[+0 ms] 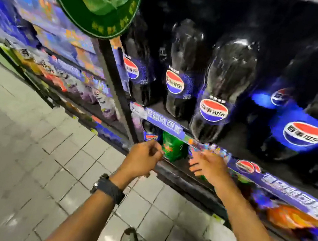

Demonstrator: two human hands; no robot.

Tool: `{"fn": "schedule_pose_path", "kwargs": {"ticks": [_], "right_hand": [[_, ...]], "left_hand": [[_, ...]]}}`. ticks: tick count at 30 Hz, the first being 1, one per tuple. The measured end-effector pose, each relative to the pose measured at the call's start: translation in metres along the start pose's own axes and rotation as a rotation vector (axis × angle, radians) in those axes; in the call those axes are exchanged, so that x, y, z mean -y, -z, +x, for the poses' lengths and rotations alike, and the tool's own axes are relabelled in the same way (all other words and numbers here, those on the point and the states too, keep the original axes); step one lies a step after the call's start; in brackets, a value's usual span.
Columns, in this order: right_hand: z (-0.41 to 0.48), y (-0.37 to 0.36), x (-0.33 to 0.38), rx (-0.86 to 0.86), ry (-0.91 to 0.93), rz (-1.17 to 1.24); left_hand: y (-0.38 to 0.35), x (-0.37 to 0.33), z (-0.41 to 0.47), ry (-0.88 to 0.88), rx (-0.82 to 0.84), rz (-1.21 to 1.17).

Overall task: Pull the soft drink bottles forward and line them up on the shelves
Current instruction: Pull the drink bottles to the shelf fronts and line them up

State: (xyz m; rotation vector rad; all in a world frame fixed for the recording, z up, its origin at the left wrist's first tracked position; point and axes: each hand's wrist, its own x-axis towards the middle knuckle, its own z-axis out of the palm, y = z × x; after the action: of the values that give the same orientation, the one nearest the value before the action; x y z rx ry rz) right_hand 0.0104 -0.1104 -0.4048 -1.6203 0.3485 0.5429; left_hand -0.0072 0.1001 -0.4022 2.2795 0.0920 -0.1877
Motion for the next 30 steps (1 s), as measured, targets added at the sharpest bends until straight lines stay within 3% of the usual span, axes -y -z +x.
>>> {"fn": "schedule_pose_path", "kwargs": {"ticks": [5, 9, 15, 24, 30], "right_hand": [[-0.020, -0.033, -0.027, -0.119, -0.108, 0.228], [-0.026, -0.045, -0.047, -0.154, -0.223, 0.415], [-0.018, -0.063, -0.070, -0.307, -0.161, 0.280], [0.097, -0.066, -0.132, -0.378, 0.029, 0.019], [0.179, -0.091, -0.178, -0.588, 0.426, -0.298]], "left_hand": [[0.014, 0.039, 0.034, -0.043, 0.212, 0.005], [0.007, 0.062, 0.044, -0.036, 0.287, -0.017], [-0.012, 0.085, 0.053, 0.013, 0.325, -0.045], [-0.070, 0.132, 0.104, -0.047, 0.105, -0.095], [-0.110, 0.194, 0.131, -0.215, -0.238, -0.109]]}}
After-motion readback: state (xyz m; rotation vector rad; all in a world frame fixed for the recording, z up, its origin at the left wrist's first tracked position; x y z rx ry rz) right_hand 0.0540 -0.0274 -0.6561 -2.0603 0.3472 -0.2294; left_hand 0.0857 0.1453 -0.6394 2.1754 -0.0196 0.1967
